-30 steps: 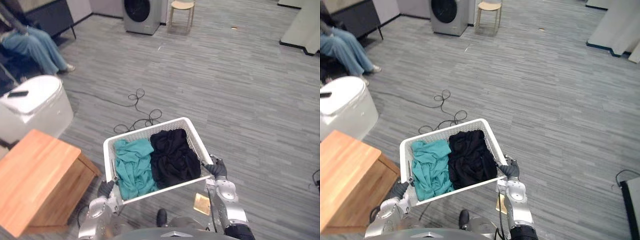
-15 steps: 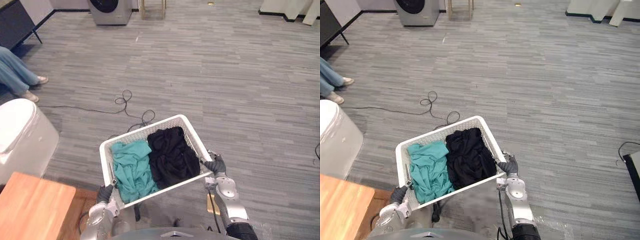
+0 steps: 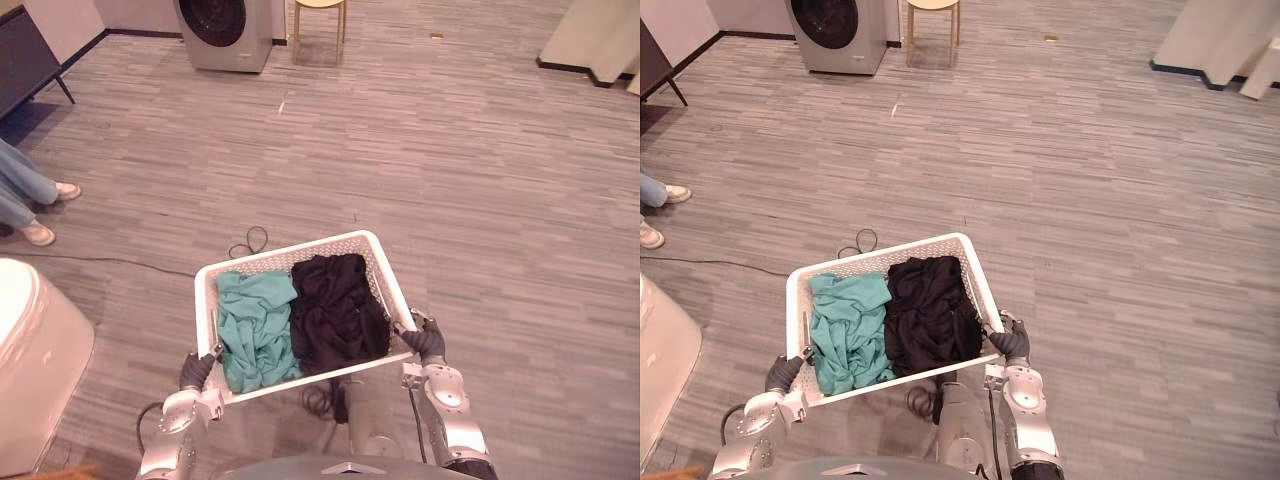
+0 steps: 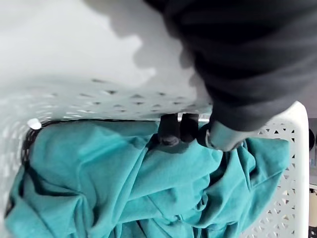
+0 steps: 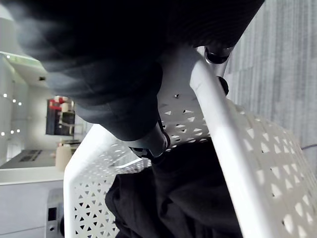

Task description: Pick up the laundry basket with both hands and put the clothes into the washing machine.

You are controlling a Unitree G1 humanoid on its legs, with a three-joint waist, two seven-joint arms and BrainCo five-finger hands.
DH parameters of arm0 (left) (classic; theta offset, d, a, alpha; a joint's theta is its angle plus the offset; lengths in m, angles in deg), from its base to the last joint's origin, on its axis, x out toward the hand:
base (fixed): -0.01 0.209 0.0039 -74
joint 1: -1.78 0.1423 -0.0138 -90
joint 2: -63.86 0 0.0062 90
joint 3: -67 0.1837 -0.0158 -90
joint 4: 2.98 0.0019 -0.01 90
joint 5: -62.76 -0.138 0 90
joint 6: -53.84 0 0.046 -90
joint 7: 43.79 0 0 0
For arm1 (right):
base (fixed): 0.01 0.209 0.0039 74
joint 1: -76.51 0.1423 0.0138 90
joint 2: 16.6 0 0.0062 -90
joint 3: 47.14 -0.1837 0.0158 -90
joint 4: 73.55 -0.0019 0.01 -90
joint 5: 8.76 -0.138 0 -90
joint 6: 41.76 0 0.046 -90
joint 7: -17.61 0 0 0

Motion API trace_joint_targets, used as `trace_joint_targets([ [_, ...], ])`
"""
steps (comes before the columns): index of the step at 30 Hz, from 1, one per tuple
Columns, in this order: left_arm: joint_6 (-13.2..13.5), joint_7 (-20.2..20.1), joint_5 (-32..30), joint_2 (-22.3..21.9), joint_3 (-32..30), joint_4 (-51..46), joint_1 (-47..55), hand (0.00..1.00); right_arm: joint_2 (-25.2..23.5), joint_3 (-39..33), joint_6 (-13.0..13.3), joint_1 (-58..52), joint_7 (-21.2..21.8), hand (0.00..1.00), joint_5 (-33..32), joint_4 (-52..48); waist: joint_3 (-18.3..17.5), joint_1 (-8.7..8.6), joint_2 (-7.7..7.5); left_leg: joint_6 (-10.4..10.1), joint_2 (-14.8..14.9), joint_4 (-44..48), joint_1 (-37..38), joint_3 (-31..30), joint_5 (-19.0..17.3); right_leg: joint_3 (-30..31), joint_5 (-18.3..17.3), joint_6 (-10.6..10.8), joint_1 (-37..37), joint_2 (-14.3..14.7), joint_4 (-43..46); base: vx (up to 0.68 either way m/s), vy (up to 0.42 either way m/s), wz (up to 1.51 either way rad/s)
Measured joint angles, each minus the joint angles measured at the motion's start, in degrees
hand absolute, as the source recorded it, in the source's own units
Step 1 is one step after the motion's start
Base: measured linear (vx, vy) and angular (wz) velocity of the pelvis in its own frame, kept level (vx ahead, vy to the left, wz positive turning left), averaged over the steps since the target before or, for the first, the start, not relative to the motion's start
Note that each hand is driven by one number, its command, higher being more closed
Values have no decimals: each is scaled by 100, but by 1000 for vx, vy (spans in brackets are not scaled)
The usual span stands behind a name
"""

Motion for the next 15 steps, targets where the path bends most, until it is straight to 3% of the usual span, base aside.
trace_joint_targets([
  [1, -1, -5, 0, -140, -15, 41, -12, 100, 106, -20, -2, -38, 7, 100, 0, -115, 93, 12, 206, 48, 350, 1541, -582, 26, 626, -75, -177, -239, 306, 242, 42, 680, -222, 4],
  [2, -1, -3, 6, -213, -27, 46, 38, 100, 168, -3, -2, -37, 7, 100, -4, -135, 141, 42, 305, 108, 564, 2237, -884, 46, 1205, -59, -276, -387, 529, 375, 2, 696, -209, -22],
  [3, -1, -15, 17, -340, -8, 59, 153, 100, 281, 32, -1, -39, 18, 100, -10, -150, 203, 115, 495, 163, 885, 3555, -1339, 10, 1772, -30, -453, -559, 1050, 643, -166, 828, -158, -51],
  [4, -4, -25, 20, -444, -3, 73, 224, 100, 372, 35, -5, -65, 25, 100, -16, -148, 255, 212, 536, 361, 934, 4391, -1704, 11, 1427, 61, -555, -714, 1575, 769, -342, 551, -66, -51],
  [6, -4, -47, 19, -440, -11, 74, 250, 100, 365, 38, 1, -88, 23, 100, -16, -160, 306, 297, 423, 495, 829, 4466, -2112, 236, 1038, 241, -642, -767, 2164, 736, -664, 570, -56, -43],
  [8, 34, -65, 23, -450, -46, 3, 202, 100, 385, 4, 32, -42, 19, 100, -28, -233, 299, 398, 321, 415, 553, 3134, -2788, 471, 602, 574, -828, -693, 2682, 617, -1026, 715, -8, -69],
  [9, 53, -71, 24, -453, -61, 4, 166, 100, 389, -30, 34, 1, 20, 100, -50, -272, 301, 432, 314, 325, 386, 2239, -2911, 399, 578, 693, -941, -627, 2809, 551, -1085, 719, 95, -81],
  [11, 53, -155, 23, -493, -139, -3, 177, 100, 422, -53, 34, 27, 26, 100, -56, -286, 234, 452, 404, 32, 68, -415, -2867, 93, 963, 921, -1152, -511, 3133, 427, -1268, 609, 151, -65],
  [12, 52, -164, 22, -532, -174, -6, 193, 100, 423, -61, 33, 18, 32, 100, -56, -278, 195, 447, 465, -43, 64, -1099, -2856, 30, 1156, 964, -1206, -459, 3249, 425, -1368, 499, 189, -46],
  [13, 51, -163, 5, -600, -201, -19, 199, 100, 423, -75, 33, -16, 26, 100, -55, -277, 120, 452, 574, -215, 125, -1709, -2948, -26, 1405, 1051, -1385, -327, 3507, 424, -1531, 642, 295, -49],
  [14, 47, -137, -1, -619, -206, -35, 219, 100, 427, -77, 22, -31, 24, 100, -53, -262, 102, 509, 574, -200, 137, -1618, -2985, 77, 1528, 1152, -1603, -184, 3748, 328, -1565, 681, 375, -58],
  [15, 25, -132, -1, -603, -218, -26, 241, 100, 395, -69, 15, -24, 33, 100, -39, -230, 11, 548, 521, -4, 47, -1457, -2954, 192, 2081, 1299, -1767, -82, 3887, 181, -1470, 684, 389, -47],
])
